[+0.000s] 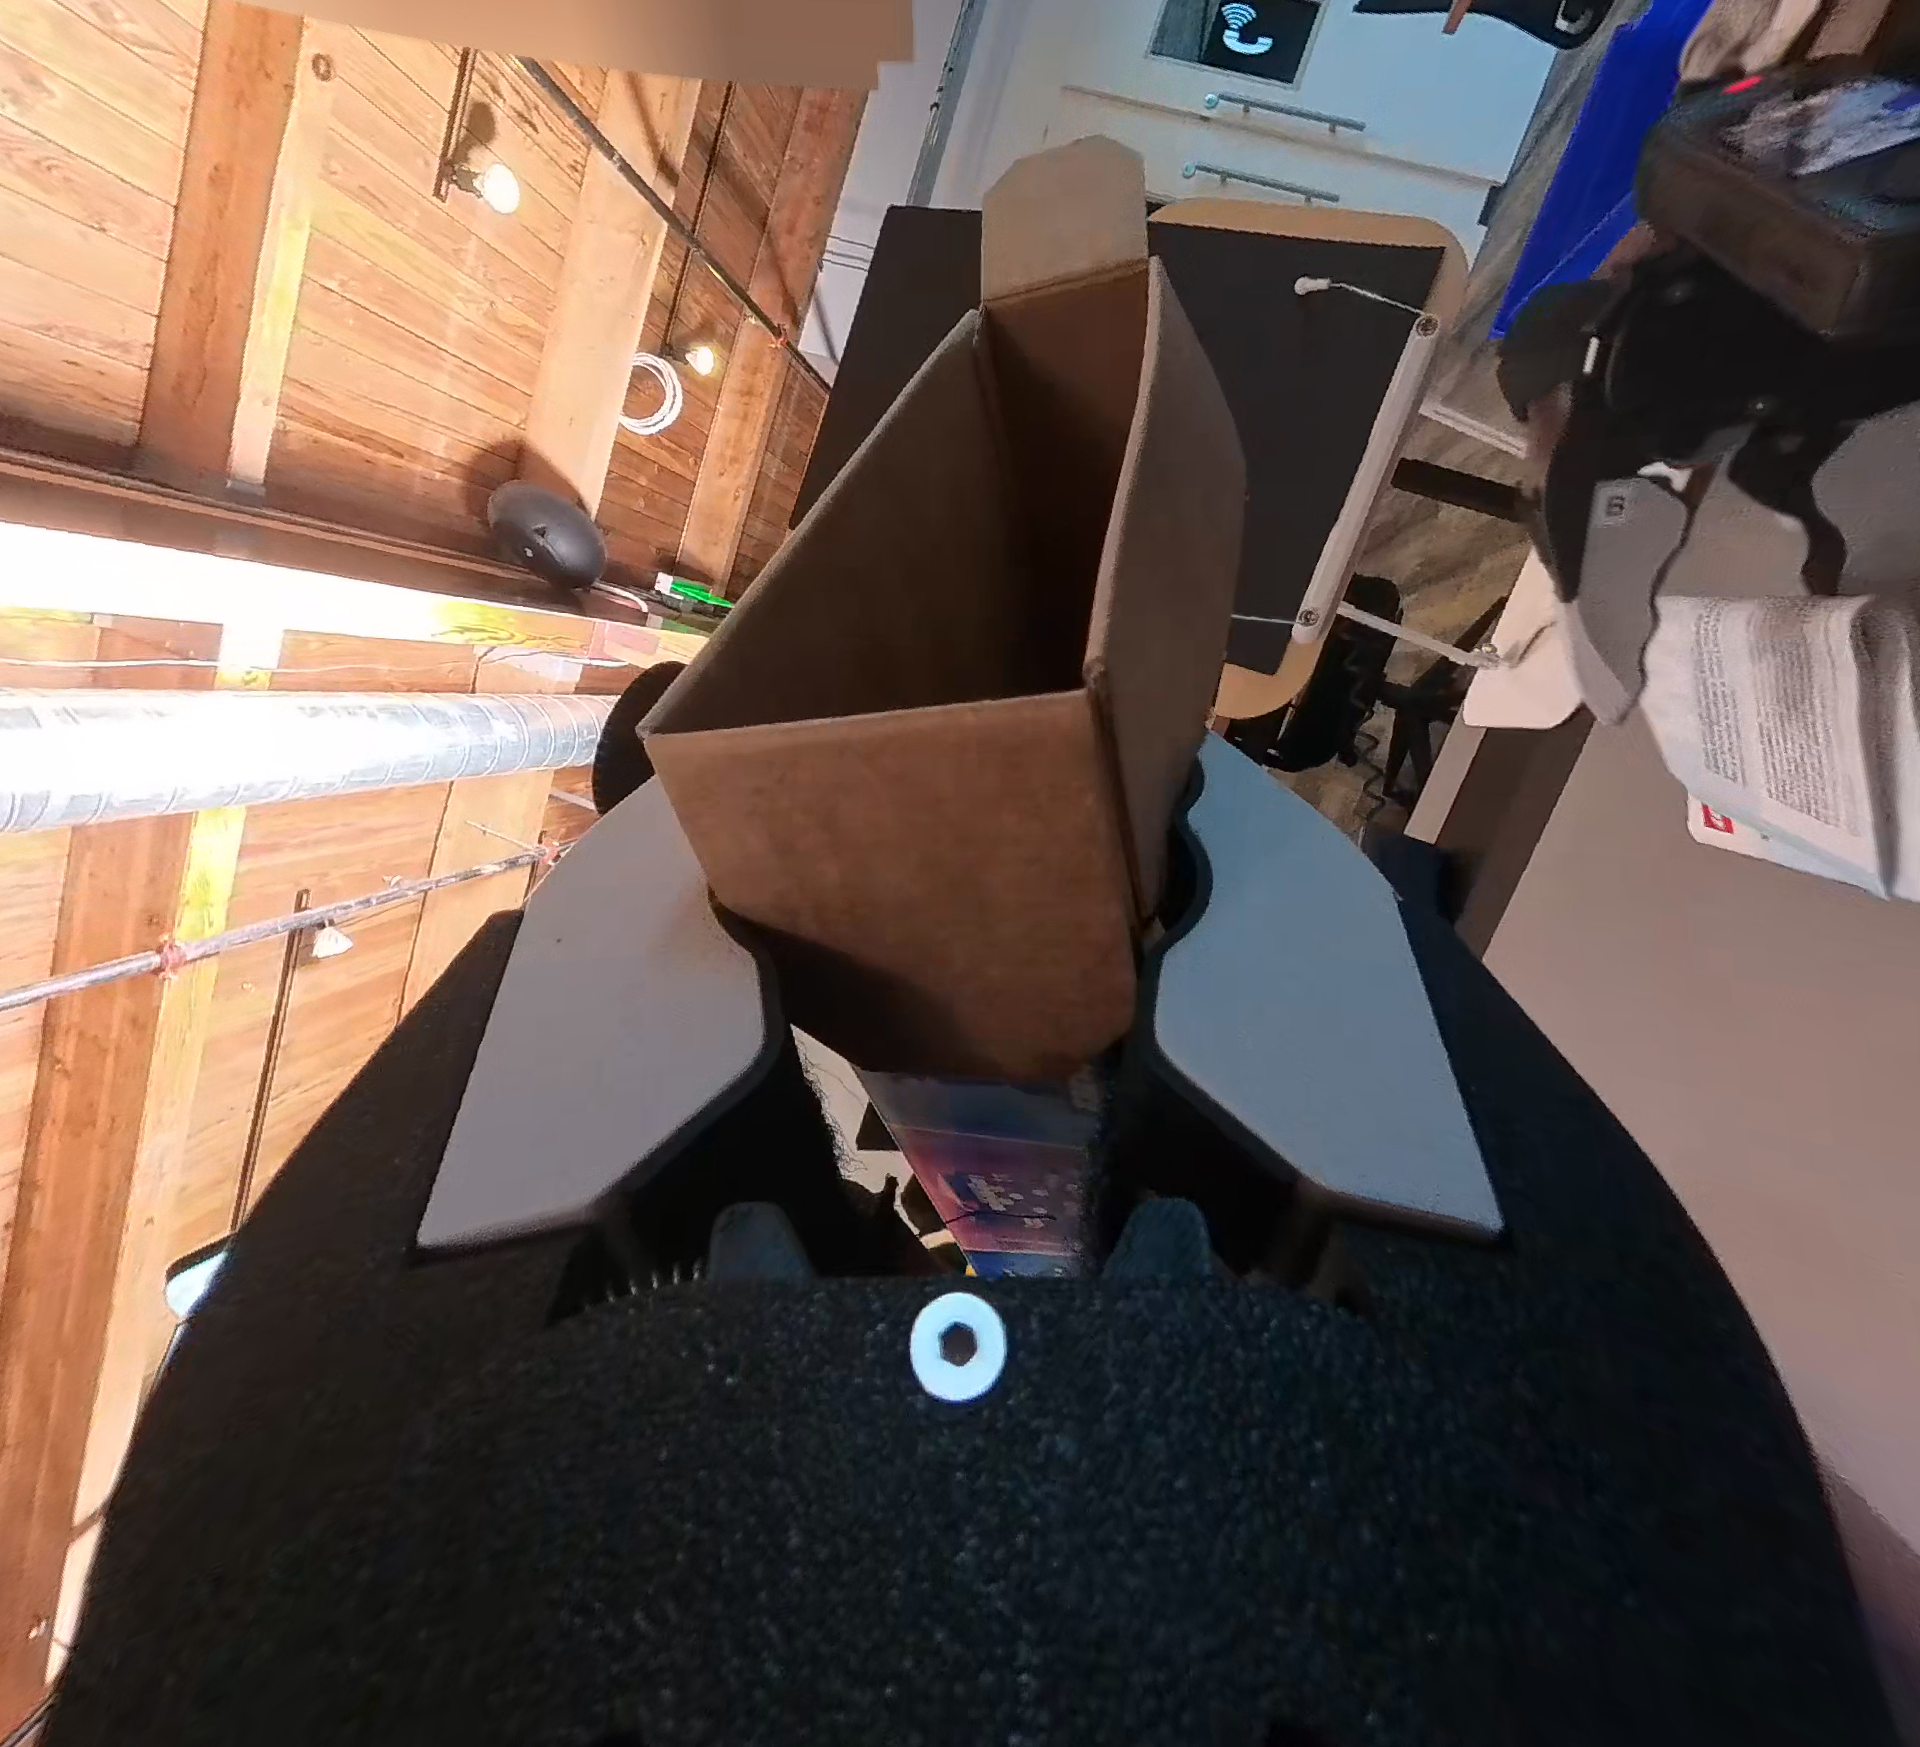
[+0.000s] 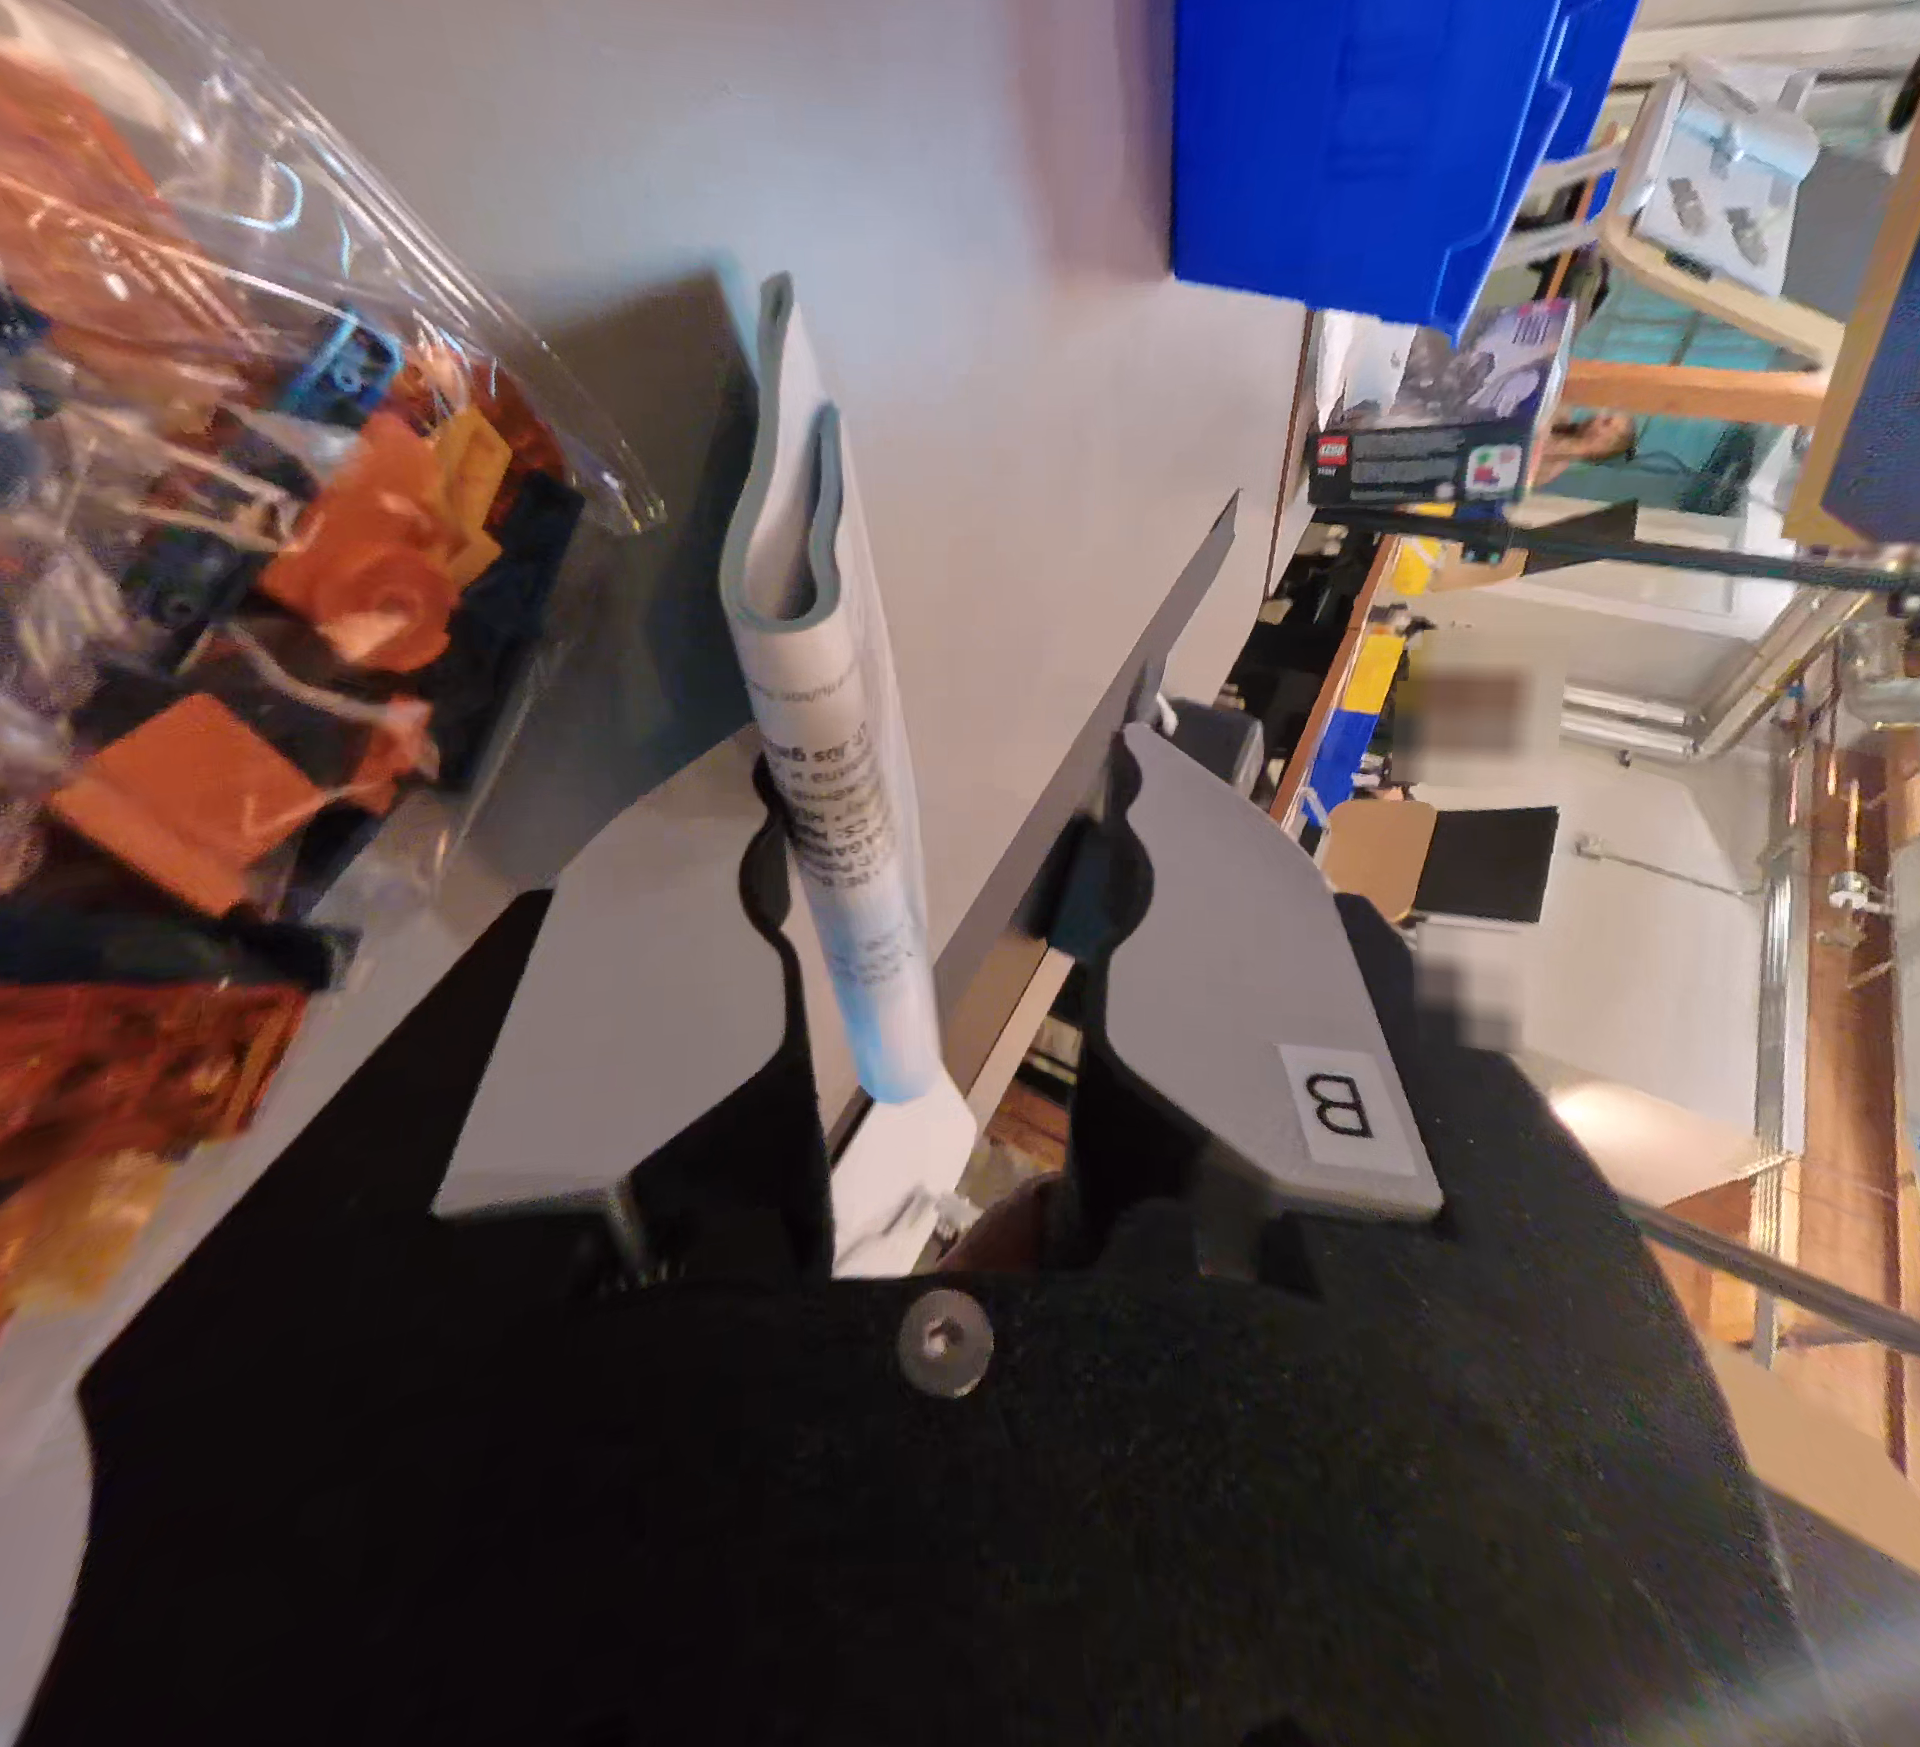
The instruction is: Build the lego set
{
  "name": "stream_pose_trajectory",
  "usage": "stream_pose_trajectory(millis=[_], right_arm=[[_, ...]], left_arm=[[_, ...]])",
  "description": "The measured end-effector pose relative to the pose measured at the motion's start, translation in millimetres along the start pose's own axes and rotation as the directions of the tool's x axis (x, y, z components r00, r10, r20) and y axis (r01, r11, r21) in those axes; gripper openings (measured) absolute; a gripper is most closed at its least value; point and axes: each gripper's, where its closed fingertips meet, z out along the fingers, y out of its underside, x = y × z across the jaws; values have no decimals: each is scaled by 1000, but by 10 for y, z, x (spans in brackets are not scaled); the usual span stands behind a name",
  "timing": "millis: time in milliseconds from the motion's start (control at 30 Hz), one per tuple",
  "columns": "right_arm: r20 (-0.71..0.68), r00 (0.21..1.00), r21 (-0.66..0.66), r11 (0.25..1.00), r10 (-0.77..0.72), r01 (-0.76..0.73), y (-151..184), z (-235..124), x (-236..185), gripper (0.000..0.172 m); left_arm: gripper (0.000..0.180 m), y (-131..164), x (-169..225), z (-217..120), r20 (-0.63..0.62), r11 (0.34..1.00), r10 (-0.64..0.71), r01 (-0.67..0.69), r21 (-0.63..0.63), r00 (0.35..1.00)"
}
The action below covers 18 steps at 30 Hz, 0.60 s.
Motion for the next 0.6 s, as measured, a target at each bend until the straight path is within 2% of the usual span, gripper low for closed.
stream_pose_trajectory(millis=[133,233,300,367,433,500,600], right_arm=[[-13,999,-65,997,47,-48,120,-235,50,60],[-94,975,-115,970,202,-212,159,-509,159,60],[-184,924,-105,928,335,-357,118,-737,271,59],[-258,832,-43,854,491,-518,-20,-980,376,56],[-284,671,103,717,685,-689,-296,-1239,514,55],[-244,452,297,510,858,-807,-634,-1529,697,50],[-63,194,546,197,979,-815,-1157,-1970,951,48]], left_arm=[[74,-33,14,-4,-3,1000,-6,6,10,1000],[74,-44,41,0,-20,999,-24,24,21,1000],[74,-56,58,21,-30,999,-41,42,33,999],[74,-76,66,49,-32,998,-47,48,47,998],[75,-95,71,83,-34,997,-46,48,55,998],[74,-109,72,119,-40,997,-48,50,56,998],[74,-146,72,162,-52,996,-60,64,63,997]])
